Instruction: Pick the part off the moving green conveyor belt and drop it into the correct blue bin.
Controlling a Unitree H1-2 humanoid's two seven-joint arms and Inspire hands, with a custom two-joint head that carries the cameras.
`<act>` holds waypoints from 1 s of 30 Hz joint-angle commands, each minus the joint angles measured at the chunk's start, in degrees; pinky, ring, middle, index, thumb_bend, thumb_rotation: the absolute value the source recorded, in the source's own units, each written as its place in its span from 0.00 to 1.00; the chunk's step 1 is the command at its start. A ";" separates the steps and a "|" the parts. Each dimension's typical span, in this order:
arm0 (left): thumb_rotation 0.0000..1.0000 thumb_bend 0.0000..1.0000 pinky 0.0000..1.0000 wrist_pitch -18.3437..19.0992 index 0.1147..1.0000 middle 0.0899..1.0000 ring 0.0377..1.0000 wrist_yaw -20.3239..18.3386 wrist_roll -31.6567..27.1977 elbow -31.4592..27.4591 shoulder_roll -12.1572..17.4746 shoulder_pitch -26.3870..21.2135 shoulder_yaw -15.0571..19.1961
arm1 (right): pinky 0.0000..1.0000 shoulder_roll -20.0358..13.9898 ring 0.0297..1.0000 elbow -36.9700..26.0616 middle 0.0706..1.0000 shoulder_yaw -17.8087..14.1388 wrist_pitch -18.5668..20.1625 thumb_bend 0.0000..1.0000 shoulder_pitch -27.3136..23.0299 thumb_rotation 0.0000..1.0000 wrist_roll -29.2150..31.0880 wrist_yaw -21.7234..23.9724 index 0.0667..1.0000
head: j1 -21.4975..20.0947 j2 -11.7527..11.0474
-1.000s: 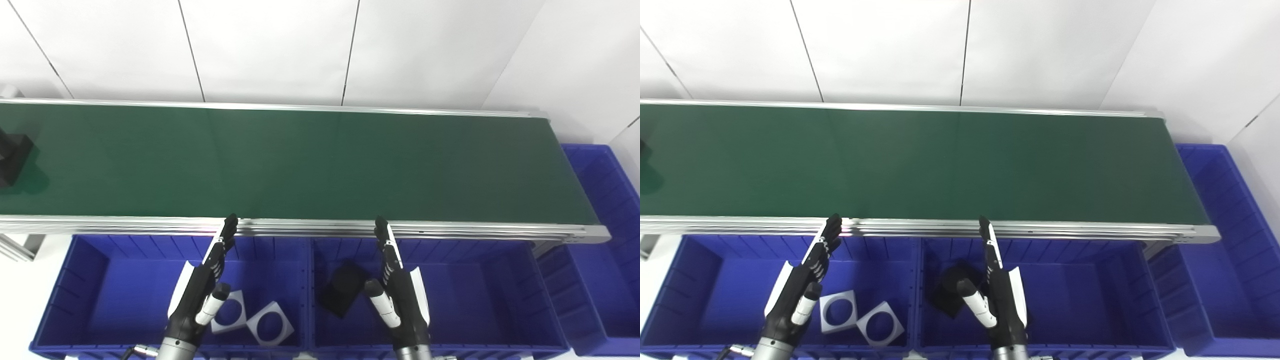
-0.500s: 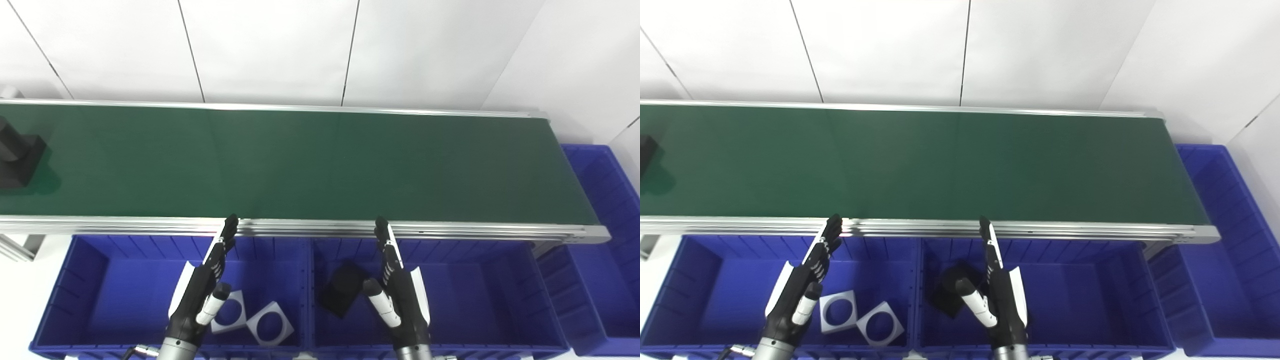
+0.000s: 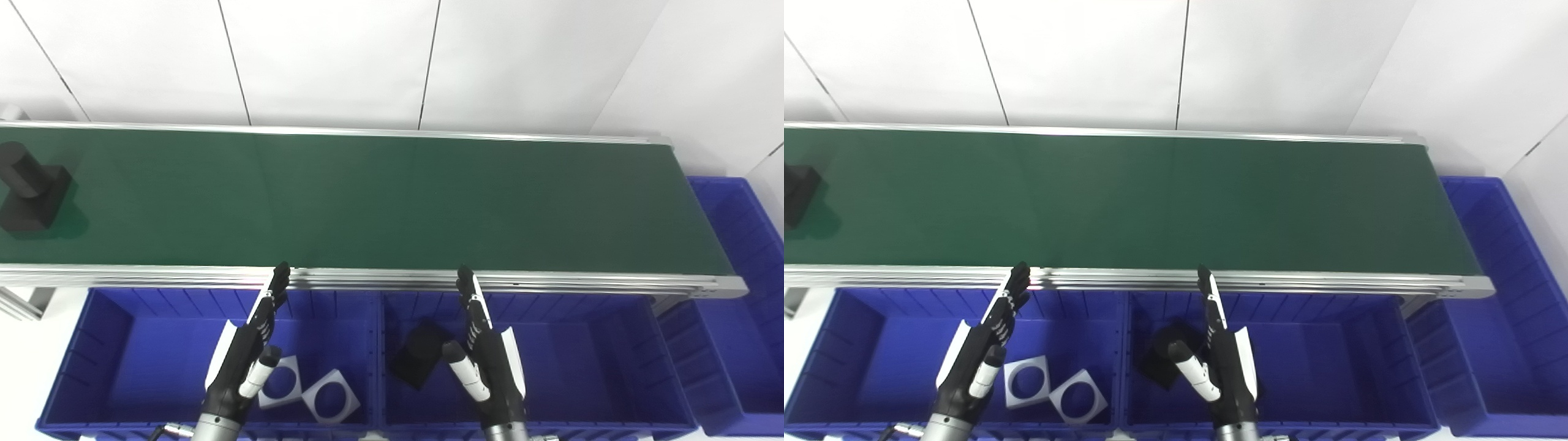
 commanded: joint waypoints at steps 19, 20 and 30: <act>1.00 0.83 1.00 -2.52 1.00 1.00 1.00 0.36 -0.53 -1.82 -0.34 -0.10 0.34 | 1.00 1.47 1.00 -1.92 1.00 -1.19 -2.51 0.80 0.49 0.86 -0.52 1.34 1.00 | -0.05 0.17; 1.00 0.83 1.00 -2.52 1.00 1.00 1.00 0.29 -0.56 -1.85 -0.35 -0.07 0.35 | 1.00 1.39 1.00 -1.88 1.00 -1.14 -2.54 0.80 0.47 0.87 -0.44 1.47 1.00 | -0.07 0.16; 1.00 0.82 1.00 -2.52 1.00 1.00 1.00 0.12 -1.05 -1.22 -0.27 -0.38 0.39 | 1.00 1.62 1.00 -1.76 1.00 -1.32 -2.54 0.78 0.47 0.86 -0.23 1.59 1.00 | 0.00 0.02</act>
